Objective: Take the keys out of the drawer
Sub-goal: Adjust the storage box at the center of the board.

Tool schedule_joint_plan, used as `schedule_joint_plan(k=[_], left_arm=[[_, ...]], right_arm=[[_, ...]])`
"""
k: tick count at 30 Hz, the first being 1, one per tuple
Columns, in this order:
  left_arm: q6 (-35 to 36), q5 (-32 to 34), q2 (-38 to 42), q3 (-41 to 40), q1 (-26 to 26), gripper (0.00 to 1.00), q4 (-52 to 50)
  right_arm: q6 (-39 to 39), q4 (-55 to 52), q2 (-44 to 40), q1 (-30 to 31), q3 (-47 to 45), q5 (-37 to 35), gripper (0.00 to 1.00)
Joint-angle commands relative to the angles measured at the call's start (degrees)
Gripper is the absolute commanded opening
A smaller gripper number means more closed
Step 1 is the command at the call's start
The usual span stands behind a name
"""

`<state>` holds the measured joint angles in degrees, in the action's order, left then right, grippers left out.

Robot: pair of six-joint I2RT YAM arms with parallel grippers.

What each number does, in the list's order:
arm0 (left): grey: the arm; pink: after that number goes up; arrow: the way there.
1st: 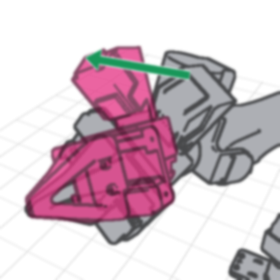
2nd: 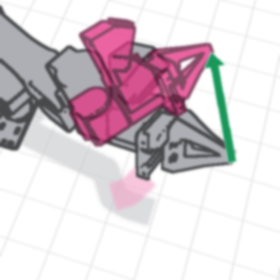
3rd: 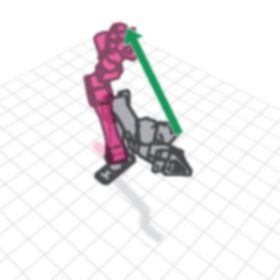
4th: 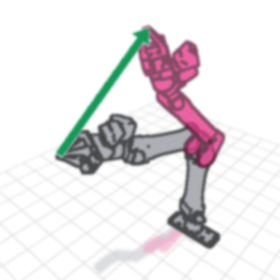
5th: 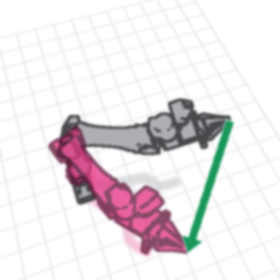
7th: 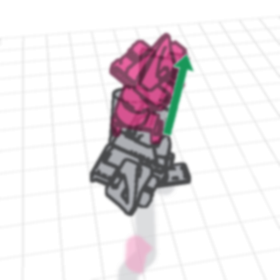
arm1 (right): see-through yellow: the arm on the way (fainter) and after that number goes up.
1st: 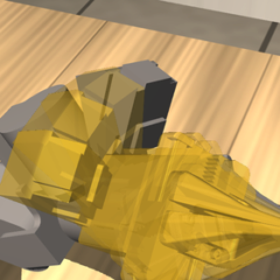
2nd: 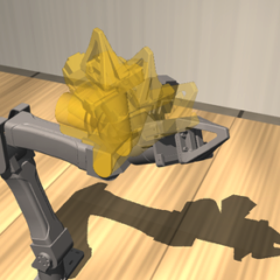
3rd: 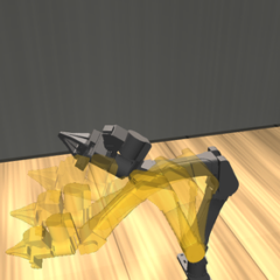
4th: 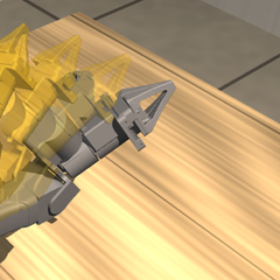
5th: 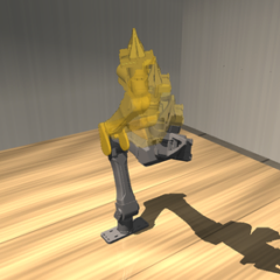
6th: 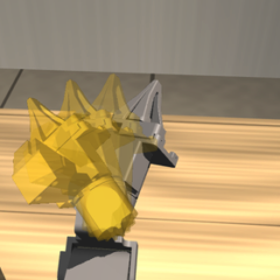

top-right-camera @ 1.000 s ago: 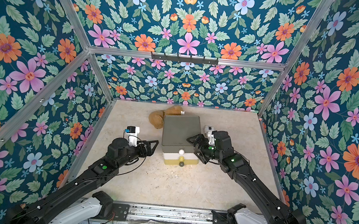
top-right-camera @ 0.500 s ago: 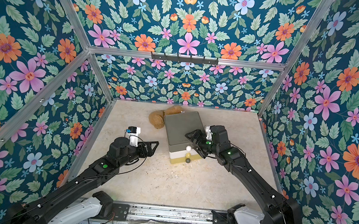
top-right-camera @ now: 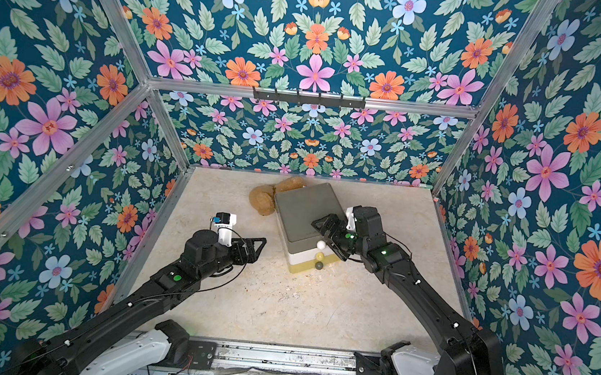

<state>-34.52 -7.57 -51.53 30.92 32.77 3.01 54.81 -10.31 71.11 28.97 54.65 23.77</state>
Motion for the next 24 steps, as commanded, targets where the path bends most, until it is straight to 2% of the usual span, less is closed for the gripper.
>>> schedule_joint_plan(k=[1, 9, 17, 20, 24], left_arm=[[0.54, -0.51, -0.37, 0.64, 0.01, 0.99, 1.02], [0.95, -0.39, -2.72, 2.54, 0.01, 0.99, 1.0], [0.26, -0.29, -4.78, 5.68, 0.01, 0.99, 0.1], [-1.07, -0.87, -5.13, 5.98, 0.01, 0.99, -0.15], [-1.59, -3.98, -4.92, 5.78, 0.01, 0.99, -0.31]], right_arm=[[-2.54, 0.71, -0.39, -0.33, 0.2, -2.84, 0.99], [-3.51, -1.2, -5.82, -2.66, -3.77, -3.03, 0.99], [-6.36, -7.84, -14.16, -5.34, -4.61, -1.81, 0.99], [-6.42, -6.8, -17.89, -7.5, -7.63, 2.25, 0.99], [-3.32, 1.61, -21.8, -10.28, -14.4, 10.84, 0.99]])
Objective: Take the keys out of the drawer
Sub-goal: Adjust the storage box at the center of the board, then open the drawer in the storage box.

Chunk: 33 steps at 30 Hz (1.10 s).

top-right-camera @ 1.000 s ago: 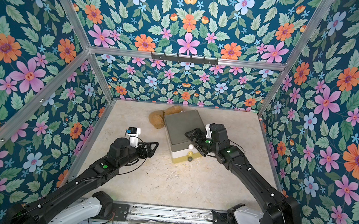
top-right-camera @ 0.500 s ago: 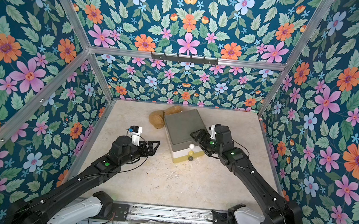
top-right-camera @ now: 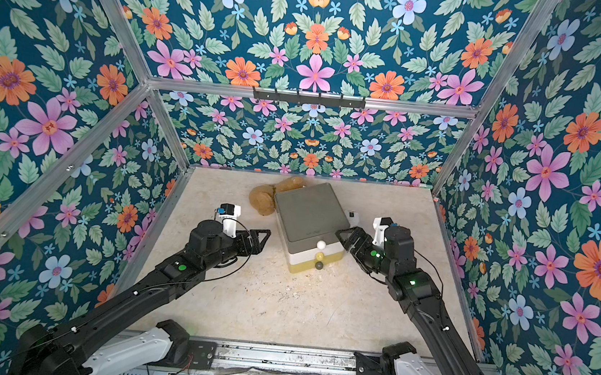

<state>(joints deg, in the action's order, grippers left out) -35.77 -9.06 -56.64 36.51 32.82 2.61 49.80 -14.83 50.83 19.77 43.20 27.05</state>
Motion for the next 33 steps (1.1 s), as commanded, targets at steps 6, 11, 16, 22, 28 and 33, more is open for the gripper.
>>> schedule_joint_plan(k=[6, 11, 16, 22, 28, 33], left_arm=[[-0.7, -3.9, 3.03, -1.17, -0.03, 0.99, -1.14], [-1.13, -3.41, 5.24, -2.88, -0.03, 0.99, -1.04], [-1.75, -3.32, 5.32, -3.41, -0.03, 0.99, -0.33], [-2.2, -3.13, 5.19, -4.17, -0.03, 0.99, 1.25], [-1.85, -3.42, 4.21, -3.55, -0.03, 0.99, 1.3], [-1.23, -3.2, 4.2, -3.73, -0.03, 1.0, 1.28]], right_arm=[[8.34, 19.42, -2.75, -1.46, -10.68, 13.91, 0.97], [10.22, 23.22, -2.58, -1.27, -13.8, 14.02, 0.95], [10.62, 25.71, -1.39, 0.26, -15.98, 12.69, 0.94], [10.76, 30.34, 2.71, 2.78, -16.09, 11.71, 0.85], [10.82, 34.14, 7.43, 3.36, -14.91, 11.55, 0.72], [10.78, 35.97, 9.72, 3.63, -13.95, 11.6, 0.65]])
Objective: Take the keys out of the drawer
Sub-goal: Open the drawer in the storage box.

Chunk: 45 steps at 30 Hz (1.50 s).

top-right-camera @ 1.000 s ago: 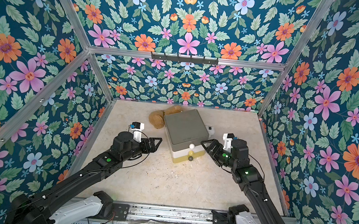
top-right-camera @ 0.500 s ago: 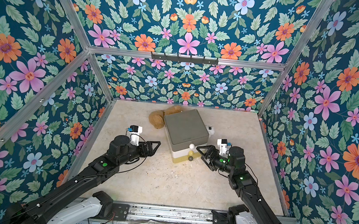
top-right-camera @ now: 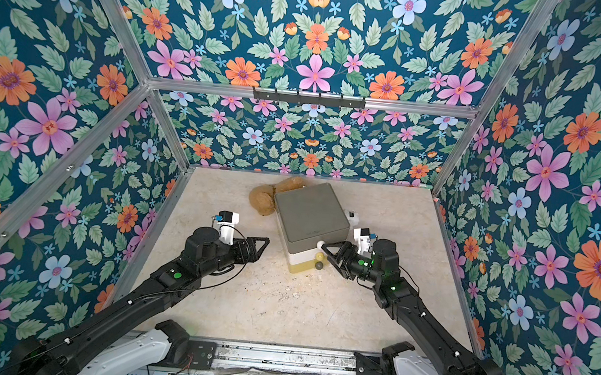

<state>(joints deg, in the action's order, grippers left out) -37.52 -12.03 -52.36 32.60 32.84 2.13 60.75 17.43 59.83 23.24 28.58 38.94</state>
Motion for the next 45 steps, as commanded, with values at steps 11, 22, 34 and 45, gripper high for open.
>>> schedule_joint_plan(k=[11, 22, 34, 45], left_arm=[[1.32, 0.08, -0.05, 0.01, -0.06, 0.99, 0.97], [1.62, 1.09, 0.77, -0.17, -0.06, 0.99, -0.09], [1.52, 1.48, 0.43, 0.01, -0.06, 0.99, -0.2], [1.39, 1.84, 0.27, 0.27, -0.06, 0.99, -0.55]], right_arm=[[-0.06, 6.12, 4.6, 0.83, 1.9, -0.19, 0.55], [0.32, 7.87, 7.66, 1.32, 2.79, -0.44, 0.48], [-0.1, 6.67, 8.68, 1.54, 2.8, -0.88, 0.44], [-0.94, 3.8, 7.42, 1.57, 3.41, -1.36, 0.27]])
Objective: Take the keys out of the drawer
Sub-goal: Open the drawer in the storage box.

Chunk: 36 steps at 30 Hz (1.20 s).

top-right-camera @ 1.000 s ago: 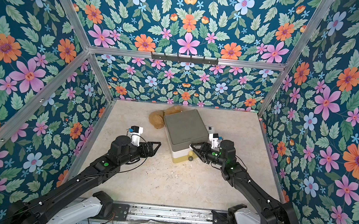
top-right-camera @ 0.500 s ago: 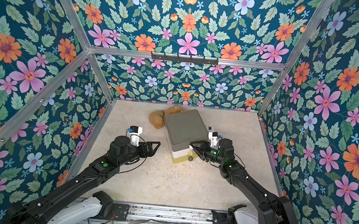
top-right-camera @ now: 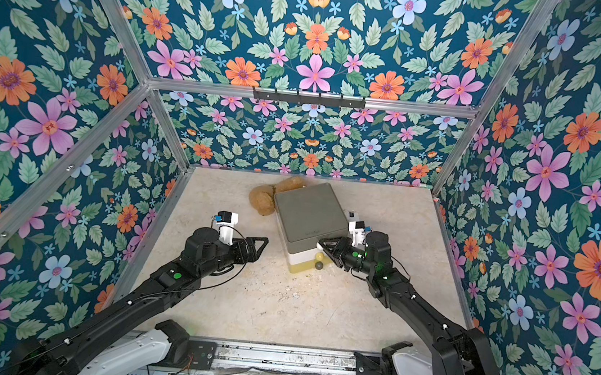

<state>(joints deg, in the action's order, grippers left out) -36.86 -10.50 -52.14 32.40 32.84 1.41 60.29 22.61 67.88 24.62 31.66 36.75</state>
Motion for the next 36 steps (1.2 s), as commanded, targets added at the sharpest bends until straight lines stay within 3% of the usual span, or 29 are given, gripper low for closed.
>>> schedule_joint_plan(k=[1, 7, 36], left_arm=[[0.69, 0.23, 0.04, 0.55, -0.06, 0.99, 0.17], [0.65, -0.03, -0.4, 0.91, -0.06, 0.99, 0.69], [-1.37, -2.07, -4.73, 4.75, -0.06, 1.0, 2.9]], right_arm=[[-0.45, -1.63, -0.94, 0.21, 0.34, 0.63, 0.24], [-0.8, -3.76, -2.28, 0.36, 0.86, 0.16, 0.2], [-2.07, -17.49, -15.14, 0.64, -1.28, -1.77, 0.19]])
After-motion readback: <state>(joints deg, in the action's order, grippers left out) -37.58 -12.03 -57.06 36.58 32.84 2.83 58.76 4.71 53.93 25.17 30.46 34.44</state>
